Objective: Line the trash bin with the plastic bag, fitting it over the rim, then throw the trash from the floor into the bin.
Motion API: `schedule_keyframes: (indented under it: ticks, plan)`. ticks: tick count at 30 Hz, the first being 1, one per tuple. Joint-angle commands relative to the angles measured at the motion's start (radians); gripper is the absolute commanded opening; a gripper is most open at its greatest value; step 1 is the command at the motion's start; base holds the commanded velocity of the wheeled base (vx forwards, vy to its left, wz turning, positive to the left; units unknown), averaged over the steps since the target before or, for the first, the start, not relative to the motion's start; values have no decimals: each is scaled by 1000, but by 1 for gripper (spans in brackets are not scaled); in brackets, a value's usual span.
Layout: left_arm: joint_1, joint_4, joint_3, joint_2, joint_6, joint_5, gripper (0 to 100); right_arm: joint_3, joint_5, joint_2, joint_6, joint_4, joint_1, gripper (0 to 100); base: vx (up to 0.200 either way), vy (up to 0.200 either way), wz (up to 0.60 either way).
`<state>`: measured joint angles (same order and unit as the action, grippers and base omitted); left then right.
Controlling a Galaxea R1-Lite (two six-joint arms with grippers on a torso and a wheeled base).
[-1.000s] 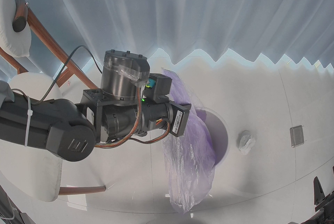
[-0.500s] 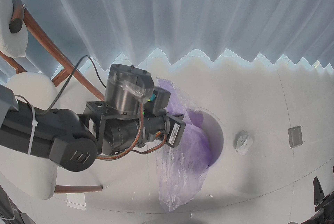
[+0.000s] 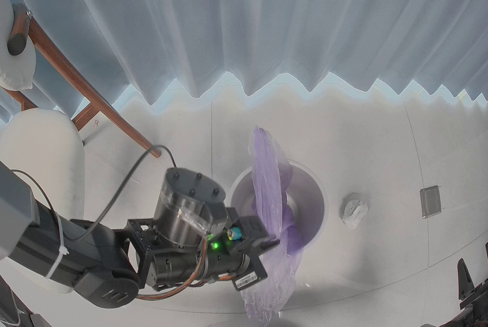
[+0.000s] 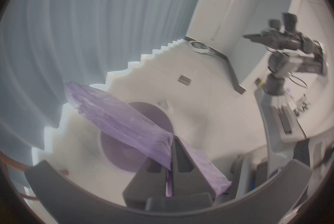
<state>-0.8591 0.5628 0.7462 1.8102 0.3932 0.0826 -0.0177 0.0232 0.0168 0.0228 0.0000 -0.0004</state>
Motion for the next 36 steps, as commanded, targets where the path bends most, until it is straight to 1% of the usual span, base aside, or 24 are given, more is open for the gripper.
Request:
schedule_keyframes:
  ticks: [1, 3, 4, 5, 6, 7, 9, 10, 11, 12, 13, 15, 17, 18, 19, 20, 21, 27, 29, 30, 33, 36]
  plan:
    - [-21, 16, -97, -15, 59, 54, 0, 15, -3, 8, 13, 0, 8, 100, 0, 0, 0]
    - [-21, 16, -97, -15, 67, 57, 0, 15, -3, 8, 6, -2, 10, 100, 0, 0, 0]
    - [-20, 16, -88, -9, 70, 57, 0, -13, -35, 6, -20, -17, 10, 100, 0, 0, 0]
    - [-20, 16, -82, -5, 72, 57, 0, -88, -91, 43, -44, -55, 13, 100, 0, 0, 0]
    - [-21, 16, -77, -3, 72, 57, 0, -131, -129, 100, -72, -103, 13, 100, 0, 0, 0]
    - [-21, 16, -74, 0, 73, 57, 0, -134, -152, 158, -95, -138, 13, 100, 0, 0, 0]
    - [-21, 17, -71, 3, 73, 57, 0, -110, -157, 215, -80, -144, 16, 100, 0, 0, 0]
    - [-23, 20, -68, 11, 75, 57, 0, -113, -163, 269, 63, -121, 16, 100, 0, 0, 0]
    - [-23, 20, -68, 11, 75, 57, 0, -113, -163, 269, 63, -121, 16, 100, 0, 0, 0]
    - [-37, 23, -71, 11, 75, 57, 0, -146, -183, 357, 221, -109, 33, 100, 0, 0, 0]
    - [-43, 23, -70, 12, 73, 57, 0, -196, -218, 431, 319, -112, 48, 100, 0, 0, 0]
    - [-43, 23, -73, 12, 73, 57, 0, -295, -266, 558, 477, -94, 65, 100, 0, 0, 0]
    - [-43, 25, -73, 12, 67, 56, 0, -370, -278, 677, 575, -77, 73, 100, 0, 0, 0]
    - [-43, 25, -71, 12, 67, 56, 0, -377, -279, 686, 579, -75, 74, 100, 0, 0, 0]
    - [-43, 28, -59, 18, 64, 56, 0, -429, -287, 790, 586, -66, 106, 100, 0, 0, 0]
    - [-43, 34, -50, 27, 65, 56, 0, -447, -289, 847, 582, -67, 134, 100, 0, 0, 0]
    - [-43, 37, -47, 31, 65, 56, 0, -453, -289, 867, 580, -71, 145, 100, 0, 0, 0]
    - [-49, 45, -21, 44, 70, 54, 0, -573, -286, 1074, 543, -71, 359, 100, 0, 0, 0]
    - [-58, 43, -21, 46, 72, 54, 0, -601, -278, 1128, 540, -66, 418, 100, 0, 0, 0]
    - [-58, 43, -21, 46, 73, 54, 0, -602, -276, 1140, 540, -64, 431, 100, 0, 0, 0]
    - [-80, 45, -18, 70, 75, 54, 0, -604, -226, 1227, 537, -71, 524, 100, 0, 0, 0]
    - [-87, 46, -8, 78, 73, 54, 0, -605, -201, 1290, 525, -80, 556, 100, 0, 0, 0]
